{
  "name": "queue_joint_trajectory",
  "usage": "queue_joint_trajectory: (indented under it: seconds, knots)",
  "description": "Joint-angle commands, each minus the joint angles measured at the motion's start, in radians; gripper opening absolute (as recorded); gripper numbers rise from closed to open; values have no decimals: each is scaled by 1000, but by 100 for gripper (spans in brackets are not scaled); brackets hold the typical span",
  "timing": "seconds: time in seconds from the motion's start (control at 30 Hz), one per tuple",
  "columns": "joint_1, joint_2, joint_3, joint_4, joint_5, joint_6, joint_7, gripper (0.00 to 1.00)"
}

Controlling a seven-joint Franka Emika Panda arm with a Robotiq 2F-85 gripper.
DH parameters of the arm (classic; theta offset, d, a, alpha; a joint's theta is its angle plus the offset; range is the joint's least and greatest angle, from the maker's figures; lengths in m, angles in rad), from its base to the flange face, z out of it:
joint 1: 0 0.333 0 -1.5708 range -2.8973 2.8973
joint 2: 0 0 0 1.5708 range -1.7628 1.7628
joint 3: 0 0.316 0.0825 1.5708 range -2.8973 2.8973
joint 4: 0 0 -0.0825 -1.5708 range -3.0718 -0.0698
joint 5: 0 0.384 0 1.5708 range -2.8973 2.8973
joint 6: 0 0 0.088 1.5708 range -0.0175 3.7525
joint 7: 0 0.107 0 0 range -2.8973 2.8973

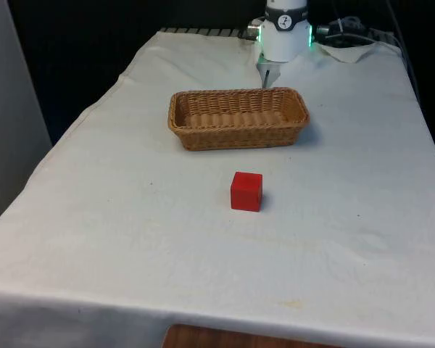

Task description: Pick up the cube and place it into the basket.

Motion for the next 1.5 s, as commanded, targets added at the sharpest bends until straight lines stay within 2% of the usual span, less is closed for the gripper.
queue_joint_trajectory:
  seconds: [0.0,0.27,0.33,0.37,0.57,0.83,1.1,1.13,1.27,1.4,1.43,1.47]
  knots:
    - [0,5,2,0,1,9,3,100]
    - [1,104,17,58,19,62,37,100]
    - [0,91,16,50,12,58,32,100]
    - [1,125,19,75,23,67,42,100]
    - [1,194,25,123,33,89,54,100]
    - [-2,241,22,133,29,131,57,100]
    - [-2,313,17,159,26,203,79,100]
    - [-3,301,19,151,29,195,72,100]
    - [-4,350,15,172,27,240,86,100]
    - [-7,372,12,168,29,275,86,100]
    - [-5,366,14,170,29,259,84,100]
    - [-7,377,11,167,29,283,85,100]
